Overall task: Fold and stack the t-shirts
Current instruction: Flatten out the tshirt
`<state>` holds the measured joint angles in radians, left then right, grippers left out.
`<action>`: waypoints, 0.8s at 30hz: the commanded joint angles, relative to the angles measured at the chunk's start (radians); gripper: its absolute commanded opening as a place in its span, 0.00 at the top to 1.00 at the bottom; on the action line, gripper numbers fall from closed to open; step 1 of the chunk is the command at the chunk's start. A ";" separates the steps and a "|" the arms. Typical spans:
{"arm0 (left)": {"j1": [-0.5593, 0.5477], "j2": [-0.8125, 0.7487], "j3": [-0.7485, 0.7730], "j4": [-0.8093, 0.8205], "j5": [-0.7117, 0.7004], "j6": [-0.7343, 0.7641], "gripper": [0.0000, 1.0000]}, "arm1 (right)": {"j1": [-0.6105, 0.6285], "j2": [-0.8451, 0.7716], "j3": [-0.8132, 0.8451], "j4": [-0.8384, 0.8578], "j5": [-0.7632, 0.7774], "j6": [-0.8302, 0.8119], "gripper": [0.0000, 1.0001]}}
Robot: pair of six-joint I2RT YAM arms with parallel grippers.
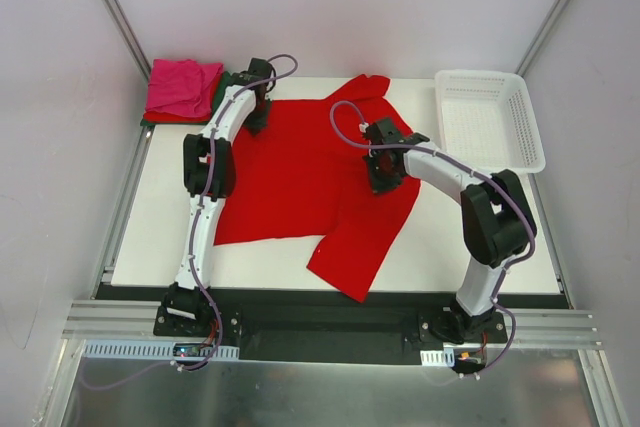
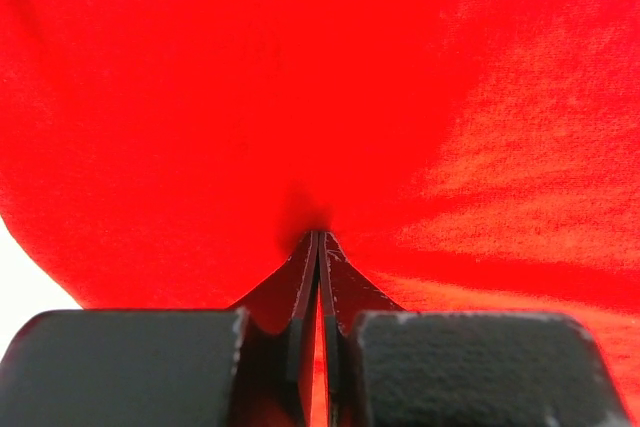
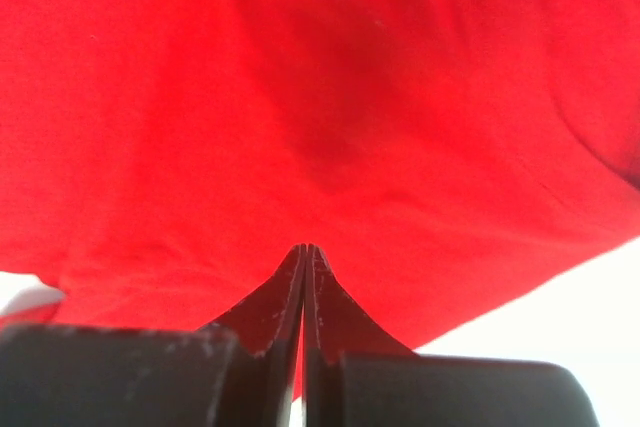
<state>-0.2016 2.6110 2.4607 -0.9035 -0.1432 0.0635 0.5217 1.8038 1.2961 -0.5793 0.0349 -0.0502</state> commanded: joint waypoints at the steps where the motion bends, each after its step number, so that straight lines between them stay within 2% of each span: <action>1: 0.001 0.012 0.017 -0.035 -0.019 0.021 1.00 | 0.008 0.048 -0.011 0.120 -0.102 0.041 0.99; 6: -0.010 0.003 0.004 -0.025 -0.025 0.035 1.00 | 0.017 0.117 0.034 0.108 -0.086 0.038 0.99; 13: -0.016 -0.011 -0.012 -0.012 -0.024 0.042 1.00 | 0.020 0.135 0.012 0.073 -0.041 0.029 0.99; 24: -0.018 -0.022 -0.028 0.000 -0.044 0.055 1.00 | 0.023 0.140 0.035 -0.043 0.181 0.023 0.99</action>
<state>-0.2157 2.6110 2.4546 -0.8951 -0.1654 0.0990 0.5465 1.9259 1.3075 -0.5144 0.0784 -0.0265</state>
